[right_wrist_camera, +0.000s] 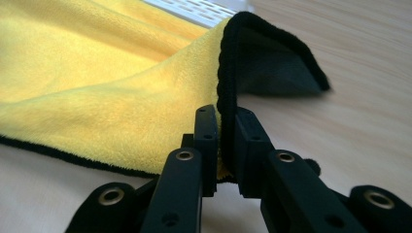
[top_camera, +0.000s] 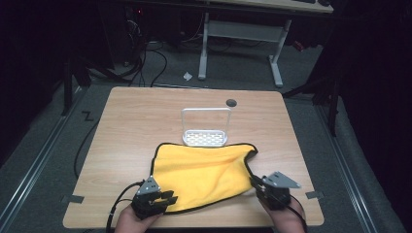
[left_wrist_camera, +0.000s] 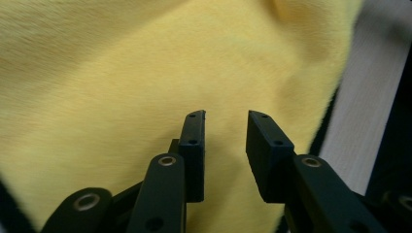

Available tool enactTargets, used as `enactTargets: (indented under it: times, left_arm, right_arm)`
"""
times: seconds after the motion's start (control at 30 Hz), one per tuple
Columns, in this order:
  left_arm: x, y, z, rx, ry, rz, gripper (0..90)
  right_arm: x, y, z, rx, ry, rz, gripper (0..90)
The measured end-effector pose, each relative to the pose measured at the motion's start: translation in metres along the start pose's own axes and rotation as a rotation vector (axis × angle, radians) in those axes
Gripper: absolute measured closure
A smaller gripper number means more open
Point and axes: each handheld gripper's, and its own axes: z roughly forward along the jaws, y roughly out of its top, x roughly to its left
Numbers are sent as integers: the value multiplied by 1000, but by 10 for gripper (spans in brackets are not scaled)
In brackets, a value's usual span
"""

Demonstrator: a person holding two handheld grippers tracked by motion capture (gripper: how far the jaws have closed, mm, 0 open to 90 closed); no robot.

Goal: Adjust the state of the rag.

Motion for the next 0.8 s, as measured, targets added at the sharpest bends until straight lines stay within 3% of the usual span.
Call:
enactTargets:
  times: [0.13,0.27,0.37,0.5,0.63,0.7,0.8]
  left_arm:
    - [6,5,-1,-27,37,-21,657]
    - [13,6,2,-11,79,-40,604]
    - [15,6,4,-8,93,-33,586]
    - [22,11,5,-10,124,-14,564]
    - [30,12,4,-3,117,-40,565]
    - [29,10,2,6,121,-28,565]
    - [26,7,-1,11,105,-24,564]
  right_arm:
    - [-14,-16,-27,-3,-39,33,681]
    - [-25,-15,-29,-12,-62,64,641]
    - [-29,-8,-10,6,-54,48,664]
    - [-33,5,39,66,-26,44,714]
    - [-41,20,79,112,-50,50,747]
    - [-43,20,90,146,-58,45,756]
    - [-40,13,90,185,-65,16,757]
